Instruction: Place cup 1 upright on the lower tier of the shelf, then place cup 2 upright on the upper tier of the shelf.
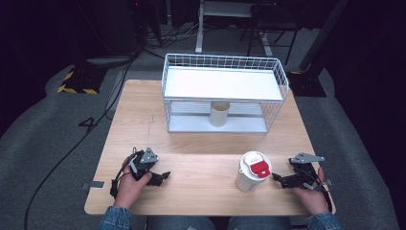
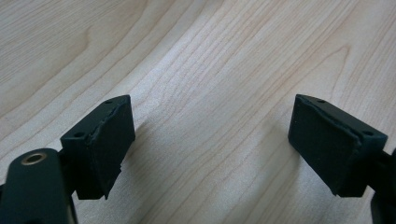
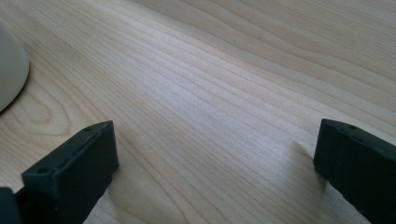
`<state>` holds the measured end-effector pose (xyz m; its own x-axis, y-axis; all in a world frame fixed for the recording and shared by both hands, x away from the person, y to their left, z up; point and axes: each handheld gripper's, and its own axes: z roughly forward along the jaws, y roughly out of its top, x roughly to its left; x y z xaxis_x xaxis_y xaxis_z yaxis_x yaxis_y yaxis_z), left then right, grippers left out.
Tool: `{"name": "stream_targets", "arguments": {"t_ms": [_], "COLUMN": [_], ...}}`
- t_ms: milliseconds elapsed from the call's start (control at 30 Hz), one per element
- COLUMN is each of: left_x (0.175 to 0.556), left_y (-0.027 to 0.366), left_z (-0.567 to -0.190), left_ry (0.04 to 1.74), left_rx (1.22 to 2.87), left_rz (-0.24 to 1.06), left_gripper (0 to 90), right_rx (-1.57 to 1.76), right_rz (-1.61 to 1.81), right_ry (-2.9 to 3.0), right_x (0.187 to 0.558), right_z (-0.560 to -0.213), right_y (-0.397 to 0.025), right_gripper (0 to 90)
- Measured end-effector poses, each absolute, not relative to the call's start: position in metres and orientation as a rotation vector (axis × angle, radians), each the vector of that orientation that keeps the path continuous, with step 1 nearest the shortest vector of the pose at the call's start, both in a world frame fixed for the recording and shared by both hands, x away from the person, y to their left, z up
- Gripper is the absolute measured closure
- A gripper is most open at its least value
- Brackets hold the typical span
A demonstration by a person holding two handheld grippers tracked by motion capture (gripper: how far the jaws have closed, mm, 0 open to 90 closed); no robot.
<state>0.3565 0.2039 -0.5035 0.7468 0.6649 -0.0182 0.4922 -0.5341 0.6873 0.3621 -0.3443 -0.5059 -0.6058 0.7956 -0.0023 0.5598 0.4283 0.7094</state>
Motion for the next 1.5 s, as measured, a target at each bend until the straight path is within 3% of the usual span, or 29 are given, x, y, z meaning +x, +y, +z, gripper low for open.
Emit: {"name": "stream_targets", "arguments": {"t_ms": [367, 933, 1500], "left_x": [0.3581, 0.3641, 0.3645], "left_y": [0.2026, 0.1994, 0.1994], "left_z": [-0.5042, -0.5056, -0.5057], "left_ry": [0.888, 0.936, 0.933], "left_rx": [2.242, 2.254, 2.254], "left_rz": [0.325, 0.320, 0.322], "left_gripper": [12.3, 0.6, 0.2], "right_rx": [1.149, 1.115, 1.108], "right_rz": [0.984, 0.991, 1.027], "right_ry": [2.361, 2.387, 2.394], "right_x": [0.3609, 0.3589, 0.3548], "right_z": [-0.5058, -0.5057, -0.5037], "right_y": [-0.3464, -0.3510, -0.3518], "right_gripper": [0.4, 0.3, 0.0]}}
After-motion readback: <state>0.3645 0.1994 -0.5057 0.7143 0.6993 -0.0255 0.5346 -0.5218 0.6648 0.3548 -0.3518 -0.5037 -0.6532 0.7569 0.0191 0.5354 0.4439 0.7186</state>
